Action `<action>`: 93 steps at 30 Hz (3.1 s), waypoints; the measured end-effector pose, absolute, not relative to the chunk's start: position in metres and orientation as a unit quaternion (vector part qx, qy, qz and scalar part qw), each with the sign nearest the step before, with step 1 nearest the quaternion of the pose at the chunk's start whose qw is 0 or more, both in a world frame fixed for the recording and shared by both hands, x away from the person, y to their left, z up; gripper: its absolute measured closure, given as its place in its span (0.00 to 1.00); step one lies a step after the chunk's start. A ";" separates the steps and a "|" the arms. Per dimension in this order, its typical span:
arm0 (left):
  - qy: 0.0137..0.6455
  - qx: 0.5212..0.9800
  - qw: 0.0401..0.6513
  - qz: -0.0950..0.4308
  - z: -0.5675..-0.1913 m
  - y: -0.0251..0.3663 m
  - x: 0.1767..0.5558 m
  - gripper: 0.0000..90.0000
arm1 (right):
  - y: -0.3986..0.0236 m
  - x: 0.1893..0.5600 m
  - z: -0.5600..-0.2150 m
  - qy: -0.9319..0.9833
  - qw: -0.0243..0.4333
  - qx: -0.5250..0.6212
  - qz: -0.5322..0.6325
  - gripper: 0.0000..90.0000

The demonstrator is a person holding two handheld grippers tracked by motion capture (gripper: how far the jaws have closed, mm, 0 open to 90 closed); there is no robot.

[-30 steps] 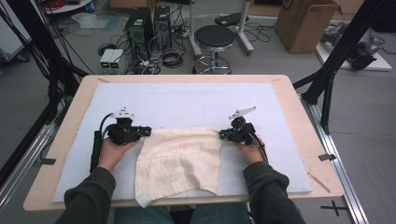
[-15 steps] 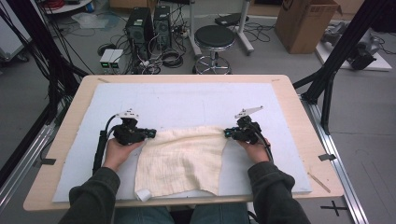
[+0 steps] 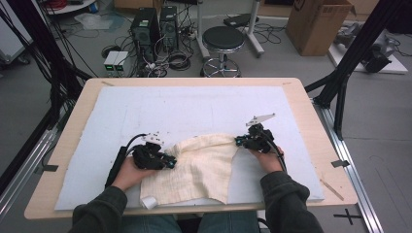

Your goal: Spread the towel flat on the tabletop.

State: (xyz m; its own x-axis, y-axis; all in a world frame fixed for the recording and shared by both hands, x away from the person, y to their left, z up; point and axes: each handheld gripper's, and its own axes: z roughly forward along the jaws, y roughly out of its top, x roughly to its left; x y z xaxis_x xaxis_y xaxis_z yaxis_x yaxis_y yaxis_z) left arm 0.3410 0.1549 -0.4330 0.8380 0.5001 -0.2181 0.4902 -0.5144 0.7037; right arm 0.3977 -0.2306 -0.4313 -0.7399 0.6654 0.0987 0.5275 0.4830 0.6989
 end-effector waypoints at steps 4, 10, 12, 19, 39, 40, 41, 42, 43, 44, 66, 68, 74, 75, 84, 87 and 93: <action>0.301 0.856 0.419 -0.002 -0.432 0.160 0.345 0.72 | -0.230 0.399 -0.431 0.854 0.094 0.347 0.375 0.93; 0.309 0.847 0.432 0.000 -0.423 0.166 0.350 0.67 | -0.231 0.400 -0.432 0.853 0.092 0.348 0.377 0.93; 0.312 0.844 0.437 0.008 -0.419 0.167 0.354 0.72 | -0.231 0.400 -0.432 0.853 0.093 0.349 0.377 0.93; 0.358 0.839 0.407 0.053 -0.422 0.163 0.364 0.71 | -0.229 0.400 -0.433 0.852 0.094 0.348 0.379 0.93; 0.362 0.841 0.391 0.095 -0.422 0.165 0.368 0.94 | -0.223 0.402 -0.436 0.858 0.080 0.337 0.380 0.95; 0.365 0.837 0.396 0.096 -0.421 0.166 0.368 0.94 | -0.224 0.402 -0.435 0.857 0.082 0.335 0.383 0.95; 0.366 0.835 0.398 0.098 -0.419 0.168 0.369 0.94 | -0.225 0.401 -0.433 0.856 0.082 0.334 0.386 0.95; 0.367 0.833 0.402 0.099 -0.419 0.169 0.369 0.94 | -0.225 0.401 -0.431 0.855 0.083 0.335 0.386 0.95; 0.372 0.826 0.411 0.099 -0.418 0.171 0.370 0.94 | -0.225 0.400 -0.430 0.855 0.084 0.333 0.387 0.95; 0.376 0.824 0.411 0.101 -0.417 0.173 0.371 0.94 | -0.225 0.400 -0.426 0.856 0.089 0.330 0.389 0.95; 0.440 0.779 0.422 0.147 -0.423 0.191 0.398 0.95 | -0.217 0.432 -0.409 0.856 0.110 0.333 0.380 0.95; 0.444 0.772 0.424 0.166 -0.419 0.190 0.406 0.95 | -0.213 0.440 -0.405 0.855 0.119 0.333 0.379 0.95; 0.472 0.758 0.406 0.193 -0.415 0.193 0.441 0.94 | -0.200 0.477 -0.398 0.848 0.147 0.351 0.368 0.95; 0.477 0.757 0.395 0.209 -0.416 0.193 0.444 0.90 | -0.198 0.483 -0.398 0.844 0.151 0.360 0.367 0.93; 0.459 0.754 0.425 0.200 -0.407 0.209 0.433 0.71 | -0.201 0.486 -0.403 0.837 0.150 0.385 0.358 0.73; 0.436 0.754 0.450 0.196 -0.400 0.209 0.417 0.69 | -0.209 0.471 -0.397 0.836 0.133 0.374 0.379 0.68; 0.392 0.767 0.473 0.184 -0.395 0.206 0.376 0.64 | -0.220 0.426 -0.390 0.848 0.114 0.332 0.397 0.61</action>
